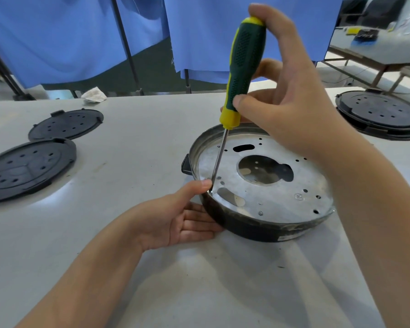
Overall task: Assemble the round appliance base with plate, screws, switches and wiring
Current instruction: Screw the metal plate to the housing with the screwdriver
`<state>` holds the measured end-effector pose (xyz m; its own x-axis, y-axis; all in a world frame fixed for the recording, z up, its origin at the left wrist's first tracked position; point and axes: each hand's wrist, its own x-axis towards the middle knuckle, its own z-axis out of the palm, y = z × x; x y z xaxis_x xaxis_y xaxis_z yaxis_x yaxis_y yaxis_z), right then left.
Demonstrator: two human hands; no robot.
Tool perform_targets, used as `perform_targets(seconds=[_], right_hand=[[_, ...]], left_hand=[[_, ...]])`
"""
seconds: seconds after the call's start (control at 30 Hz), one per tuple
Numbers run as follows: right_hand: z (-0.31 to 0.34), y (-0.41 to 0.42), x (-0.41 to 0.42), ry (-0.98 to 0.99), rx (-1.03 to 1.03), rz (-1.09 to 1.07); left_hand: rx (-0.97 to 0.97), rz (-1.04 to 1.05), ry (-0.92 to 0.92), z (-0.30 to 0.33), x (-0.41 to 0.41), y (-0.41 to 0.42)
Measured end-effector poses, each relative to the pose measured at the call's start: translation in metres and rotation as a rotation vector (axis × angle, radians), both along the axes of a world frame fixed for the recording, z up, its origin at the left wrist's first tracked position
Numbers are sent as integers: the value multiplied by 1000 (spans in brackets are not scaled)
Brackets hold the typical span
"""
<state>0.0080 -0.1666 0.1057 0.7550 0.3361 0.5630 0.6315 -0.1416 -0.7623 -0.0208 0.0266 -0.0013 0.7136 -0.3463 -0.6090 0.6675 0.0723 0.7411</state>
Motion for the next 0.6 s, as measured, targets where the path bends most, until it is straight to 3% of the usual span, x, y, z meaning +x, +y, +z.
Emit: perform_targets(seconds=[0.3,0.6], right_hand=[[10,16,-9,-96,-86,105],[-1,33,-14,-46,-14,-65]], left_hand=[[25,16,-16,-1,-1,-3],[25,11,-22,-2,-1,-3]])
